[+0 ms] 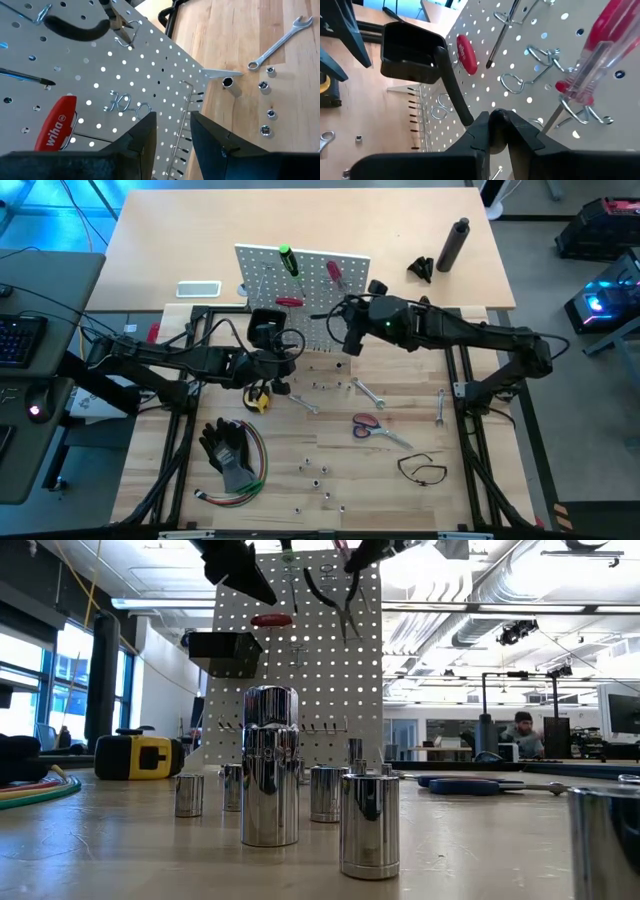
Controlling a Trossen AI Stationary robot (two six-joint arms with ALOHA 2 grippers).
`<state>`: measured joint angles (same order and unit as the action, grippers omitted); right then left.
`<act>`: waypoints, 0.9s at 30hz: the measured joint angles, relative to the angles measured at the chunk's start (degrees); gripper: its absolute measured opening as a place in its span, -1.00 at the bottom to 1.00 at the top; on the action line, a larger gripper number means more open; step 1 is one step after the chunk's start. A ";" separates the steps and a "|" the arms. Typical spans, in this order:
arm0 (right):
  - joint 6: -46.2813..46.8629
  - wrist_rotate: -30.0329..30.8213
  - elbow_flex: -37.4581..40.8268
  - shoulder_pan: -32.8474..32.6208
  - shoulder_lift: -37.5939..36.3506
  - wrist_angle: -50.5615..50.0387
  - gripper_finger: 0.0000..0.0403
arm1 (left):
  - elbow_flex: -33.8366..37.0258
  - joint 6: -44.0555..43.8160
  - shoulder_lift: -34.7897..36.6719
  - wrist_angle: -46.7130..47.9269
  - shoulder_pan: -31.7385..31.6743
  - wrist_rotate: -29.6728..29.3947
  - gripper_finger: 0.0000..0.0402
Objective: Hang tools onto peg board
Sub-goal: Hang the black pliers on the white peg board
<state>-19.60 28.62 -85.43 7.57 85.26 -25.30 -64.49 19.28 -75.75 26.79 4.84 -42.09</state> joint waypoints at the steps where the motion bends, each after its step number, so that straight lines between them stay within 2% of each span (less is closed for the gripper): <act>1: 0.11 0.06 0.00 -0.01 0.18 0.01 -0.85 | 0.00 -0.16 0.00 -0.04 0.00 -0.02 -0.44; 6: 1.20 0.46 0.00 -0.05 0.50 -0.21 -0.85 | 0.00 -0.16 0.00 0.15 0.00 0.00 -0.44; 18: 2.02 6.08 0.00 -0.11 0.56 -4.10 -0.85 | 0.00 0.17 0.00 0.33 0.00 -0.02 -0.44; 27: 7.52 8.14 -0.04 1.07 0.51 -7.79 -0.79 | 0.00 -0.14 0.00 0.37 0.09 -0.02 -0.44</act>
<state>-12.08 36.75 -85.47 8.64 85.77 -33.09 -64.49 19.14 -75.75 27.16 4.93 -42.11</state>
